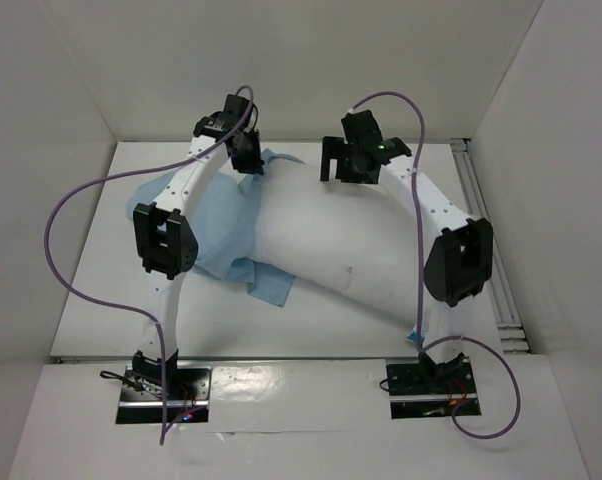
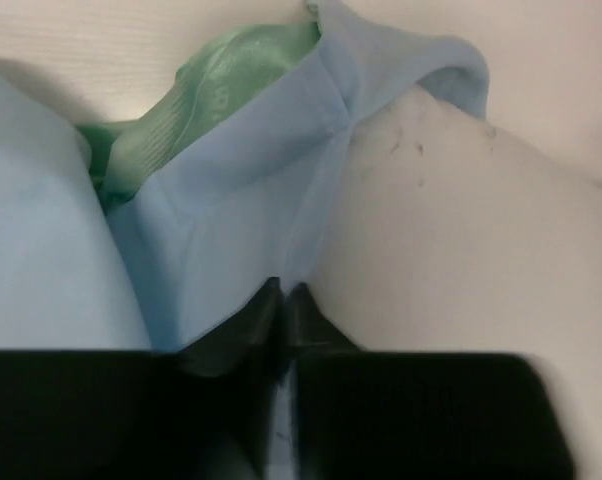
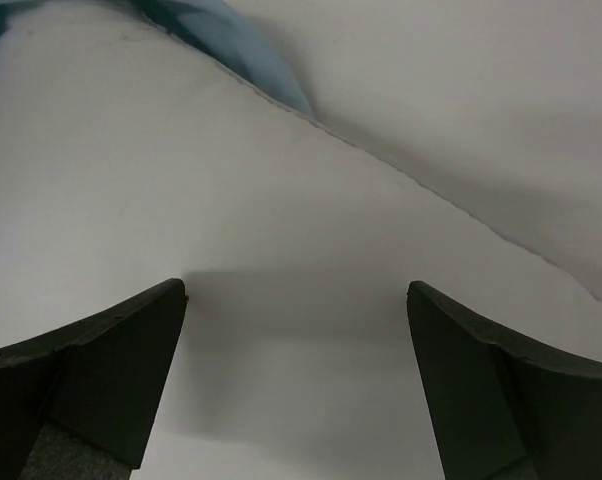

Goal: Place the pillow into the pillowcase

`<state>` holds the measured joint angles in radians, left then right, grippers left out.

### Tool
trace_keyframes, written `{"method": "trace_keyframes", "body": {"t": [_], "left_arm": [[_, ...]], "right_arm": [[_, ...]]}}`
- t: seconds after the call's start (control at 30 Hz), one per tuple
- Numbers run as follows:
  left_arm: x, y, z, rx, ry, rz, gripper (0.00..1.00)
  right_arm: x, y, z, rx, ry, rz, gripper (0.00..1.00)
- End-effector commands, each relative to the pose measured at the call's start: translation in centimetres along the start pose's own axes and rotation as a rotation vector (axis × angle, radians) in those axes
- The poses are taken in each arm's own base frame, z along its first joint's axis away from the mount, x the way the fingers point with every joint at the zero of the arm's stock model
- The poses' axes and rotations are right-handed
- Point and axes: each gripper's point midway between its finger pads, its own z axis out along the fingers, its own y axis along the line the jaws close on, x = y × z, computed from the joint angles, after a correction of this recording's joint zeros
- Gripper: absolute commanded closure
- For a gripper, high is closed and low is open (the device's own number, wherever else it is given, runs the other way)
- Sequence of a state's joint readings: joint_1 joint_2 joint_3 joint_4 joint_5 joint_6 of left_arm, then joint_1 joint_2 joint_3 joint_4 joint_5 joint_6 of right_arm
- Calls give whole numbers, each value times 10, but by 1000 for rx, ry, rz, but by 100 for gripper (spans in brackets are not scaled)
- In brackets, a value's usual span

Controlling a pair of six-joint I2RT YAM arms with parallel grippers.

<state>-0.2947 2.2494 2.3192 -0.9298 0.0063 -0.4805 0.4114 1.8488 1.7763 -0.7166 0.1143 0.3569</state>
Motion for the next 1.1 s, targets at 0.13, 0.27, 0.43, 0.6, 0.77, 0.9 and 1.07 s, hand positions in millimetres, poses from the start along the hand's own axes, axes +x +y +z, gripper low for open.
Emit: {"method": "trace_keyframes", "body": {"t": [0.13,0.27,0.43,0.6,0.77,0.9,1.07], "left_arm": [[-21,-35,5,162,-56,17,100],[-29,-56,-14,269,-79,31,100],[-32,-77,-52,369,-107,98,100],[-8,-114,-86,489,-68,161,100],[28,-171,-128,635,-19,245,100],[49,-192,-157,749,37,237,100],[64,-174,-127,647,69,153,100]], "right_arm": [[42,41,37,-262,221,-92,61],[63,55,16,-348,219,-111,100],[43,71,-41,-320,63,-104,100],[35,94,-69,-310,-17,-72,100],[24,102,-64,-272,-66,-9,100],[18,94,-55,-241,-113,83,100],[14,63,-50,-191,-195,220,100]]}}
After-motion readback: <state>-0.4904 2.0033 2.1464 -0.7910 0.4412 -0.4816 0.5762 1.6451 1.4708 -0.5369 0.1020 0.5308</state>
